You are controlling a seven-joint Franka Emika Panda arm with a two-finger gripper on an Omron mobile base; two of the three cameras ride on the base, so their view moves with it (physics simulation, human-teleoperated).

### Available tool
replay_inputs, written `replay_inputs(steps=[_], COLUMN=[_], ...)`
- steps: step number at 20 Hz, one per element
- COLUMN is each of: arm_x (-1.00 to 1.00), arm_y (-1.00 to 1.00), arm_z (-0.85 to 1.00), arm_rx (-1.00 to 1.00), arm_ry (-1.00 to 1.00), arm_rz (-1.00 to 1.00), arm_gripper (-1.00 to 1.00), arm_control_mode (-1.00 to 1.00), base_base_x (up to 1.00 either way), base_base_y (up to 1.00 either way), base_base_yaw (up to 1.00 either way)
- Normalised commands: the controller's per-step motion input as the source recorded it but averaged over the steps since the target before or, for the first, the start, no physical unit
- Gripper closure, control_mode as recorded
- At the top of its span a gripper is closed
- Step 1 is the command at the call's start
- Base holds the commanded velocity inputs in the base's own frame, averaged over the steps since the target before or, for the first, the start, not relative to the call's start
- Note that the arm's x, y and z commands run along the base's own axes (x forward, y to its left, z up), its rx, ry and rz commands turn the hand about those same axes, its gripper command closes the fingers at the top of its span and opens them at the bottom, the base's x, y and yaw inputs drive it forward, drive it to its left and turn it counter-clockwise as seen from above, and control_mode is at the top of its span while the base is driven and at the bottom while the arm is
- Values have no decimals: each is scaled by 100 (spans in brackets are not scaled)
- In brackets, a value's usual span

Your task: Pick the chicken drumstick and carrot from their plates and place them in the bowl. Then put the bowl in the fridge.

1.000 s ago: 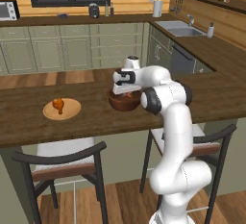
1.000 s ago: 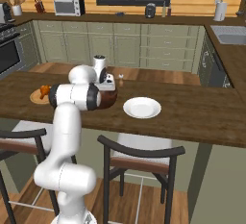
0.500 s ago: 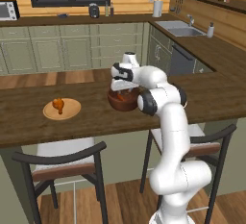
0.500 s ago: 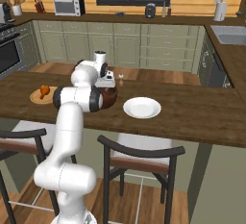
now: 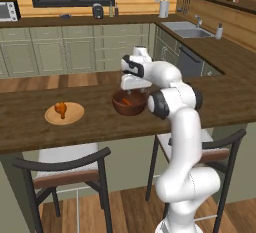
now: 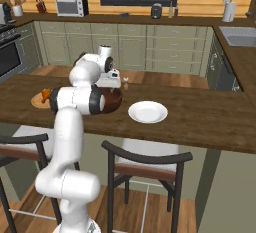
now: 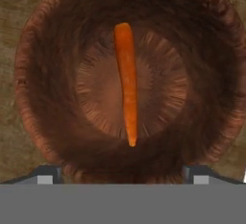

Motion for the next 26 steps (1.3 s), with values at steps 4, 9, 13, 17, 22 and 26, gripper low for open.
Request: replay_inputs(steps=[4, 9, 13, 17, 22, 26], arm_x=[-100, -100, -100, -100, -100, -100], arm_y=[-19, -10, -14, -15, -22, 0], arm_z=[5, 19, 82, 98, 35, 0], arm_rx=[4, 6, 4, 0, -5, -1], arm_ry=[-20, -30, -6, 1, 0, -7], arm_rz=[0, 0, 0, 0, 1, -1], arm_gripper=[-100, -100, -100, -100, -100, -100], arm_control_mode=[-100, -100, -100, -100, -100, -100], base_base_x=[0, 0, 0, 0, 0, 0], base_base_y=[0, 0, 0, 0, 0, 0], base_base_yaw=[0, 0, 0, 0, 0, 0])
